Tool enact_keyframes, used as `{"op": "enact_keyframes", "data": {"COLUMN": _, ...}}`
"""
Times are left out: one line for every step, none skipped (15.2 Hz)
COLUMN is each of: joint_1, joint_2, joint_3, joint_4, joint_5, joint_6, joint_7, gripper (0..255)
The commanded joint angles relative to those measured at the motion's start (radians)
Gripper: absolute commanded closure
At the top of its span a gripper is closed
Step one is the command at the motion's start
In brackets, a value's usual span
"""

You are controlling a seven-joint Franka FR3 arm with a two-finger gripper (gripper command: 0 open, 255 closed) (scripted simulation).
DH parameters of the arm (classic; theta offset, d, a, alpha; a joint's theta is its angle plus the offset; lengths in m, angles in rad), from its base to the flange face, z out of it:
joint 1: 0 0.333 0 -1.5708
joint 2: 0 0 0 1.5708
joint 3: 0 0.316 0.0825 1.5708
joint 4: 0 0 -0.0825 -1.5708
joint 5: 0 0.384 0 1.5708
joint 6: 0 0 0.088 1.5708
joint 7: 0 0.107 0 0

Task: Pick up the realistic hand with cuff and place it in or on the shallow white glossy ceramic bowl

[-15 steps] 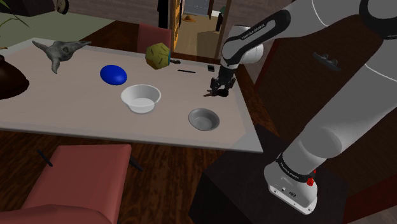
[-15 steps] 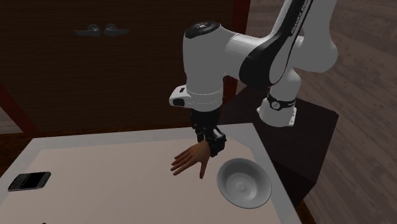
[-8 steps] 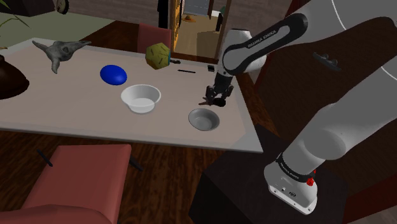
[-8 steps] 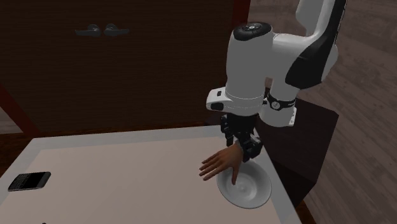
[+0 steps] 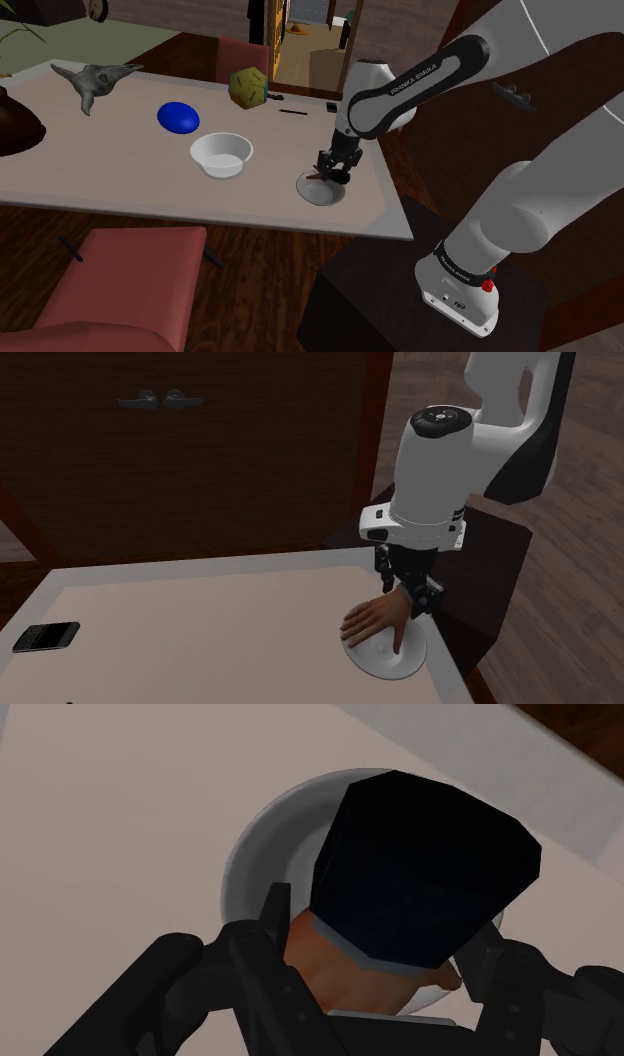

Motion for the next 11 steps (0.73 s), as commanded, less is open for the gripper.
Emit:
{"op": "enact_keyframes", "data": {"joint_1": 0.001, "joint_2": 0.026, "joint_3": 0.001, "joint_4": -0.006, "joint_5": 0.003, "joint_6": 0.033, "joint_7": -0.002, "gripper": 255}}
{"op": "enact_keyframes", "data": {"joint_1": 0.002, "joint_2": 0.041, "joint_3": 0.001, "joint_4": -0.009, "joint_5": 0.005, "joint_6": 0.050, "joint_7": -0.004, "gripper": 255}}
{"op": "enact_keyframes", "data": {"joint_1": 0.002, "joint_2": 0.055, "joint_3": 0.002, "joint_4": -0.012, "joint_5": 0.006, "joint_6": 0.067, "joint_7": -0.006, "gripper": 255}}
{"op": "enact_keyframes", "data": {"joint_1": 0.003, "joint_2": 0.069, "joint_3": 0.002, "joint_4": -0.014, "joint_5": 0.008, "joint_6": 0.084, "joint_7": -0.008, "gripper": 255}}
{"op": "enact_keyframes", "data": {"joint_1": 0.003, "joint_2": 0.084, "joint_3": 0.002, "joint_4": -0.016, "joint_5": 0.010, "joint_6": 0.101, "joint_7": -0.010, "gripper": 255}}
{"op": "enact_keyframes", "data": {"joint_1": 0.004, "joint_2": 0.100, "joint_3": 0.002, "joint_4": -0.018, "joint_5": 0.012, "joint_6": 0.118, "joint_7": -0.012, "gripper": 255}}
{"op": "enact_keyframes", "data": {"joint_1": 0.005, "joint_2": 0.115, "joint_3": 0.002, "joint_4": -0.020, "joint_5": 0.014, "joint_6": 0.135, "joint_7": -0.014, "gripper": 255}}
{"op": "enact_keyframes", "data": {"joint_1": 0.005, "joint_2": 0.131, "joint_3": 0.003, "joint_4": -0.021, "joint_5": 0.016, "joint_6": 0.152, "joint_7": -0.016, "gripper": 255}}
{"op": "enact_keyframes", "data": {"joint_1": 0.006, "joint_2": 0.152, "joint_3": 0.003, "joint_4": -0.022, "joint_5": 0.019, "joint_6": 0.175, "joint_7": -0.019, "gripper": 255}}
{"op": "enact_keyframes", "data": {"joint_1": 0.006, "joint_2": 0.152, "joint_3": 0.003, "joint_4": -0.023, "joint_5": 0.018, "joint_6": 0.175, "joint_7": -0.019, "gripper": 255}}
{"op": "enact_keyframes", "data": {"joint_1": 0.006, "joint_2": 0.152, "joint_3": 0.003, "joint_4": -0.022, "joint_5": 0.019, "joint_6": 0.175, "joint_7": -0.019, "gripper": 255}}
